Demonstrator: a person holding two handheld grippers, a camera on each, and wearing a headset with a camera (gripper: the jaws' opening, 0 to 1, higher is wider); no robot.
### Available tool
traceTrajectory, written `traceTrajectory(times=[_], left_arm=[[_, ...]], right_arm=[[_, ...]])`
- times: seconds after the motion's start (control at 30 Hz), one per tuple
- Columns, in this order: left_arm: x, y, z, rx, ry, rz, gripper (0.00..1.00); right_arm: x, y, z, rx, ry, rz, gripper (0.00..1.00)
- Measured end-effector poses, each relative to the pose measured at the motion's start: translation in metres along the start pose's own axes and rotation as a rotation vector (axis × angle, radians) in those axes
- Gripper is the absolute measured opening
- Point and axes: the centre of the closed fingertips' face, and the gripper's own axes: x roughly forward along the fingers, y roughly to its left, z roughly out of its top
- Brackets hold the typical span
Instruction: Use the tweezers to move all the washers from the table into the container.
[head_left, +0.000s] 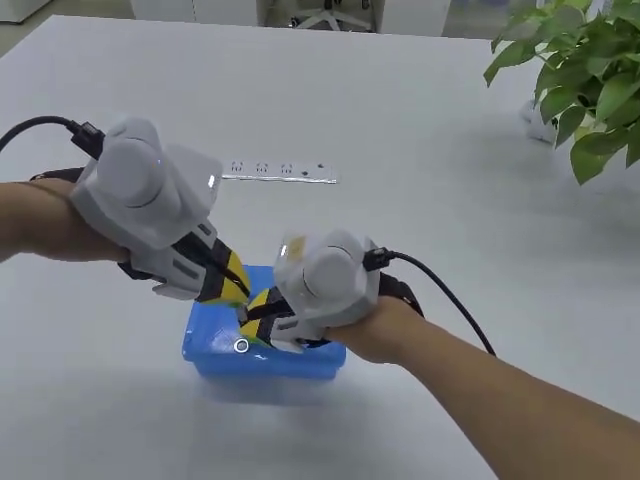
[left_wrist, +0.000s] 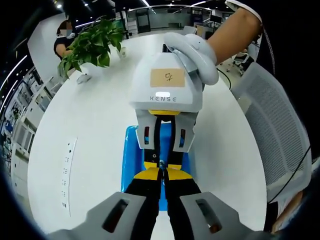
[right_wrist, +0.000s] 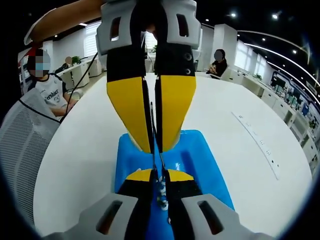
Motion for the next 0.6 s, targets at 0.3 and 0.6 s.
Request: traceTrajectory(times=[0.3,0.6], left_arm=[[-0.0021,-0.0018,0.0016,0.002,-0.001,-0.001,0.06],[-0.0076,-0.0059,0.0063,0.003,-0.007,-0.004,0.05]], right_arm=[[-0.0011,0.0020,0.0029,-0.005,-0.001,-0.001,0.11],[-0.0069,0.0055,0.0069,-0.009,-0.006,-0.008,0.11]])
